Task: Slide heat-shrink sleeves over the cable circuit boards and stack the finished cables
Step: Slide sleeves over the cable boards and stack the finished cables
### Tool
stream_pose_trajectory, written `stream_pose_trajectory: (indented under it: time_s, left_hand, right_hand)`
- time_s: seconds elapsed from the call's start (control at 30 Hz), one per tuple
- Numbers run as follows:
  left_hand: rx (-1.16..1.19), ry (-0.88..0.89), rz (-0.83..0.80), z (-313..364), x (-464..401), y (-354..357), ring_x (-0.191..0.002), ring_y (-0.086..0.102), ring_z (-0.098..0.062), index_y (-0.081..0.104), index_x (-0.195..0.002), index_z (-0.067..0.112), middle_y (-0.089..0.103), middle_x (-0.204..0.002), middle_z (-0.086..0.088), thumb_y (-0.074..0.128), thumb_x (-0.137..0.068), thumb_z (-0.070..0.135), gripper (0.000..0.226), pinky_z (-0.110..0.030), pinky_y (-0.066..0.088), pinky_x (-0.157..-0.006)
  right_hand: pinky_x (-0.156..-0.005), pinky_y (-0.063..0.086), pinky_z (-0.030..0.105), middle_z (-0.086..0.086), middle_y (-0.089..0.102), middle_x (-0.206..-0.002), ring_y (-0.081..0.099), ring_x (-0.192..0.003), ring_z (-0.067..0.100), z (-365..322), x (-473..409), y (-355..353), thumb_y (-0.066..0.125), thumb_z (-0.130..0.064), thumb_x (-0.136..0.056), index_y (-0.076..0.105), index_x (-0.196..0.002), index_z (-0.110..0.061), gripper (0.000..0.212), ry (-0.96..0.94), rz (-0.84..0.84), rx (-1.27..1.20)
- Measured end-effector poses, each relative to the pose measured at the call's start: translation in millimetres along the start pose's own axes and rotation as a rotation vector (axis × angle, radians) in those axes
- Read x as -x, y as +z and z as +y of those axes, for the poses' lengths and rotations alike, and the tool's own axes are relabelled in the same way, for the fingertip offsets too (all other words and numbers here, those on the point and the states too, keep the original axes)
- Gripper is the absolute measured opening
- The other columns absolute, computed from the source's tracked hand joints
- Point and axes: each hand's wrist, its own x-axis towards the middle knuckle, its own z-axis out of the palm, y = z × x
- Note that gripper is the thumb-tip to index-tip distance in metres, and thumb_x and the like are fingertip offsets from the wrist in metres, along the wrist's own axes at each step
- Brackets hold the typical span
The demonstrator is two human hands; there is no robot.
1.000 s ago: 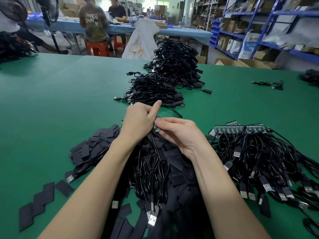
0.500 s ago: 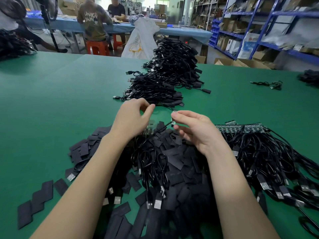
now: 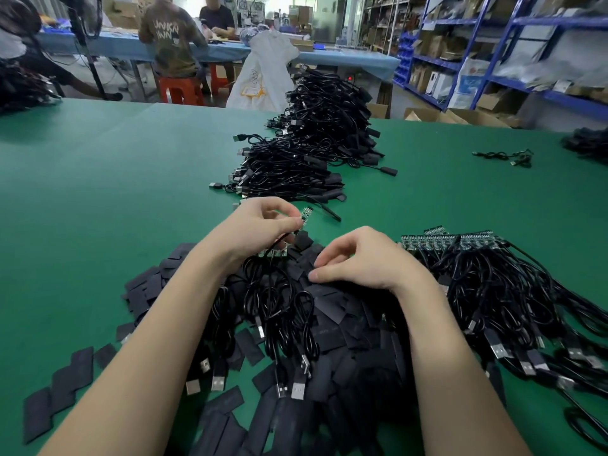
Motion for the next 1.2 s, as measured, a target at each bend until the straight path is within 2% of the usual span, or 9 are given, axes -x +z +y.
stream_pose_trajectory:
  time_s: [0.1, 0.2, 0.37, 0.5, 0.63, 0.7, 0.93, 1.1, 1.2]
  left_hand:
    - [-0.007, -0.008, -0.024, 2.0, 2.0, 2.3, -0.058, 0.059, -0.007, 0.070, -0.090, 0.017, 0.067, -0.068, 0.002, 0.070, -0.094, 0.017, 0.003, -0.018, 0.050, -0.057]
    - [-0.014, -0.002, -0.049, 3.3, 3.7, 6.2, -0.060, 0.059, -0.007, 0.070, -0.092, 0.016, 0.067, -0.069, 0.001, 0.069, -0.094, 0.016, 0.003, -0.018, 0.051, -0.060]
    - [0.033, -0.011, -0.097, 5.6, 6.2, 13.1, -0.070, 0.063, -0.014, 0.070, -0.093, 0.013, 0.071, -0.078, -0.006, 0.067, -0.095, 0.012, 0.003, -0.022, 0.053, -0.068]
    - [0.086, -0.004, -0.125, 5.8, 7.9, 18.1, -0.070, 0.067, -0.015, 0.068, -0.095, 0.007, 0.071, -0.080, -0.011, 0.065, -0.097, 0.008, 0.003, -0.020, 0.057, -0.066]
    - [0.135, -0.002, -0.131, 5.9, 7.0, 17.3, -0.070, 0.068, -0.015, 0.067, -0.098, 0.006, 0.072, -0.083, -0.012, 0.065, -0.096, 0.006, 0.002, -0.021, 0.057, -0.067]
    - [0.136, -0.004, -0.123, 5.2, 6.6, 16.4, -0.075, 0.068, -0.019, 0.067, -0.097, 0.008, 0.074, -0.085, -0.013, 0.066, -0.096, 0.007, 0.002, -0.027, 0.059, -0.076]
    - [0.103, 0.007, -0.109, 4.2, 7.1, 15.4, -0.081, 0.069, -0.022, 0.068, -0.095, 0.012, 0.074, -0.090, -0.012, 0.070, -0.093, 0.011, 0.003, -0.033, 0.055, -0.086]
    - [0.085, 0.020, -0.106, 4.2, 6.9, 16.4, -0.071, 0.063, -0.018, 0.069, -0.095, 0.010, 0.070, -0.081, -0.005, 0.069, -0.094, 0.009, 0.002, -0.031, 0.050, -0.079]
    - [0.102, 0.019, -0.101, 3.7, 6.8, 16.1, -0.079, 0.063, -0.023, 0.068, -0.096, 0.008, 0.070, -0.084, -0.010, 0.069, -0.094, 0.008, 0.003, -0.041, 0.052, -0.089]
  right_hand:
    - [-0.068, 0.046, 0.020, -0.020, 0.072, -0.069, 0.063, -0.069, -0.004, -3.8, -1.2, 5.2, 0.091, -0.042, -0.068, 0.079, -0.071, -0.036, 0.014, -0.022, -0.012, 0.039]
    - [-0.067, 0.046, 0.019, -0.012, 0.074, -0.074, 0.060, -0.068, -0.001, -1.5, -0.5, 2.2, 0.089, -0.039, -0.071, 0.078, -0.070, -0.035, 0.012, -0.066, 0.037, -0.028]
    - [-0.063, 0.048, 0.017, -0.008, 0.073, -0.072, 0.064, -0.064, 0.002, 3.9, -2.9, 0.3, 0.077, -0.030, -0.086, 0.072, -0.080, -0.024, 0.010, -0.027, 0.154, -0.372]
    - [-0.052, 0.048, 0.020, -0.004, 0.074, -0.073, 0.070, -0.066, 0.011, 2.2, -9.0, 6.1, 0.068, -0.026, -0.096, 0.062, -0.092, -0.019, 0.010, 0.010, 0.233, -0.635]
    - [-0.060, 0.055, 0.018, 0.008, 0.077, -0.079, 0.075, -0.073, 0.016, 1.6, -4.8, 7.9, 0.078, -0.013, -0.088, 0.066, -0.093, -0.009, 0.013, -0.092, 0.147, -0.848]
    - [-0.065, 0.058, 0.019, 0.010, 0.077, -0.079, 0.075, -0.075, 0.017, 2.9, -4.1, 7.8, 0.081, -0.007, -0.084, 0.070, -0.092, -0.007, 0.014, -0.101, 0.161, -0.857]
    - [-0.069, 0.059, 0.022, 0.012, 0.079, -0.089, 0.077, -0.083, 0.020, 3.2, -5.8, 8.7, 0.086, -0.012, -0.079, 0.073, -0.092, -0.009, 0.019, -0.070, 0.195, -0.936]
    - [-0.071, 0.059, 0.021, 0.009, 0.079, -0.094, 0.077, -0.091, 0.019, 5.8, -6.2, 10.4, 0.085, -0.008, -0.078, 0.072, -0.103, -0.009, 0.028, -0.049, 0.180, -1.006]
    - [-0.072, 0.059, 0.020, 0.010, 0.079, -0.092, 0.077, -0.089, 0.018, 6.4, -6.8, 10.9, 0.085, -0.005, -0.077, 0.074, -0.097, -0.008, 0.023, -0.050, 0.188, -1.031]
